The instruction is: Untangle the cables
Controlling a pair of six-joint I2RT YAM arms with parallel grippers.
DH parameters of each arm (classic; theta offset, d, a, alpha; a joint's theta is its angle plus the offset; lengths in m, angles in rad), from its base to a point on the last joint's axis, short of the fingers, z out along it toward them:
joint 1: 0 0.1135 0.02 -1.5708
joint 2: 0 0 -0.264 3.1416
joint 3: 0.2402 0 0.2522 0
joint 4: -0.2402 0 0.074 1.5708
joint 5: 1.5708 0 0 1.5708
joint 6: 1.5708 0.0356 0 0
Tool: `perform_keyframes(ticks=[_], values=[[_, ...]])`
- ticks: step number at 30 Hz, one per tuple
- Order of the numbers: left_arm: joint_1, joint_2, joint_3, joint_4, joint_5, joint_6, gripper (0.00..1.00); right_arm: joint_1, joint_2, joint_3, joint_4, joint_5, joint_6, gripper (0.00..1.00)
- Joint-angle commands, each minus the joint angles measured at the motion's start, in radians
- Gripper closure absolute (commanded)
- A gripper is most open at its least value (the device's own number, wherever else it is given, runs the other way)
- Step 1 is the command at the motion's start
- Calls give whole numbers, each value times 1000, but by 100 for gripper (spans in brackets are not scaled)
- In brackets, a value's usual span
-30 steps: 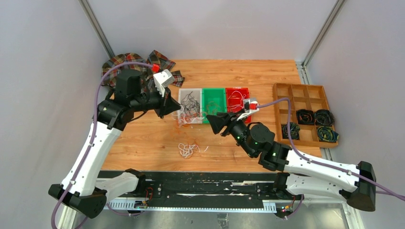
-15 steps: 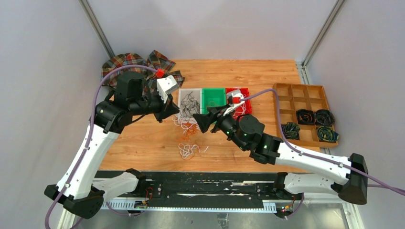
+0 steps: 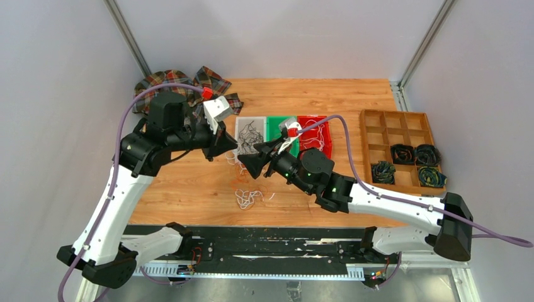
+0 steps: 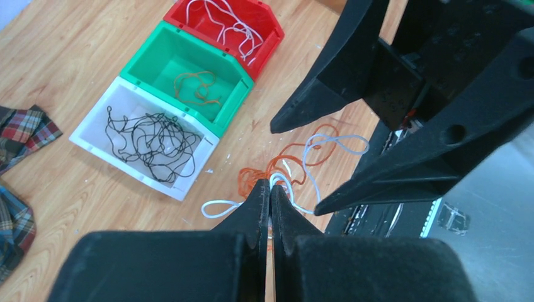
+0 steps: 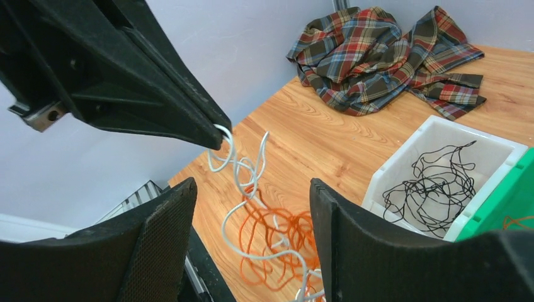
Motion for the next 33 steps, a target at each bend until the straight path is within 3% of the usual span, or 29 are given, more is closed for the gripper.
perform_keyframes(ticks=[1, 10, 24, 33], values=[[-6, -1, 55, -17, 66, -34, 99, 12, 12, 30, 49, 39, -19, 37], [-9, 6, 84, -42, 165, -79, 99, 12, 50, 64, 48, 110, -42, 48], [-16, 26, 104, -57, 277, -132, 99, 12, 118, 48, 117, 142, -23, 58], [-16, 49, 230, -57, 330, -198, 99, 12, 157, -4, 145, 168, 7, 59]])
